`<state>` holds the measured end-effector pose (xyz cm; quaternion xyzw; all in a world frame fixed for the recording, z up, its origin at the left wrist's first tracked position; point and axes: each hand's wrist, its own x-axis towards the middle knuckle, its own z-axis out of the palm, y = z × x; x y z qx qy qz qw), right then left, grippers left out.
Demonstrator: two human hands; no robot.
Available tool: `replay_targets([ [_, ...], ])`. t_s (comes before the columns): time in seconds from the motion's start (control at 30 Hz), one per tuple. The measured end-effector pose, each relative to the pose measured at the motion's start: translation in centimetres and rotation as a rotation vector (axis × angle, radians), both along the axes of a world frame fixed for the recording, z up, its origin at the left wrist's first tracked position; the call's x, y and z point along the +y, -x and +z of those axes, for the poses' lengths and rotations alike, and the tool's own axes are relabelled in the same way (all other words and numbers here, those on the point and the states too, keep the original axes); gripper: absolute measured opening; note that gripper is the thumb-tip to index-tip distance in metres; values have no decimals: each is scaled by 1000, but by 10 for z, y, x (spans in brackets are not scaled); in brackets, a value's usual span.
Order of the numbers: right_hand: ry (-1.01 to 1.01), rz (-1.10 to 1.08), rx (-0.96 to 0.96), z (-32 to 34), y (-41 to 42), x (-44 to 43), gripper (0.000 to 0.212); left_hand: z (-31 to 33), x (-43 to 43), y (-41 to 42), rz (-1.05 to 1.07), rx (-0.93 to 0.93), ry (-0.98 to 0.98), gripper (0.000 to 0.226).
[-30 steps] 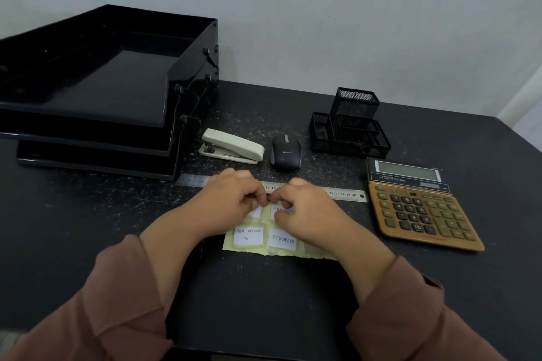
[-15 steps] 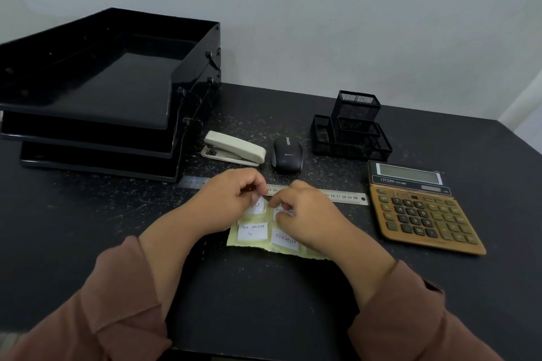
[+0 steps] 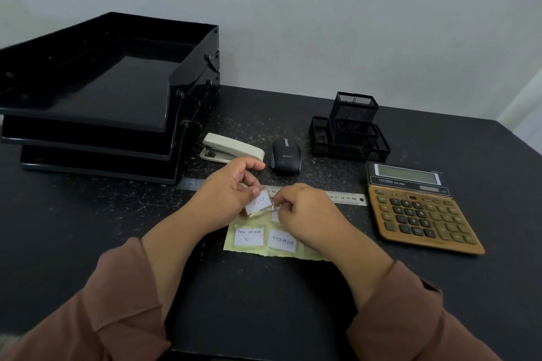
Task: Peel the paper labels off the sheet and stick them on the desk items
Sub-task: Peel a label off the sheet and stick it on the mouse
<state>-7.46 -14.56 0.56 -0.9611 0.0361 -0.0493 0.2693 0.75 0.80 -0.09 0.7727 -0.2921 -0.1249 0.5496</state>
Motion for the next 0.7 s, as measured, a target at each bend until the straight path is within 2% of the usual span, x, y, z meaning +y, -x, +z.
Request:
replay_targets([
  [0.1, -51, -51, -56, 0, -1, -2, 25, -1, 0, -1, 5, -5, -10, 37],
  [0.23, -196, -131, -137, 2, 0, -1, 15, -2, 0, 1, -14, 6, 4, 37],
  [0.43, -181, -57, -51, 1, -1, 1, 8, -3, -1, 2, -44, 7, 35, 37],
  [0.7, -267, -106, -52, 3, -1, -2, 17, -1, -1, 4, 1, 46, 107, 30],
])
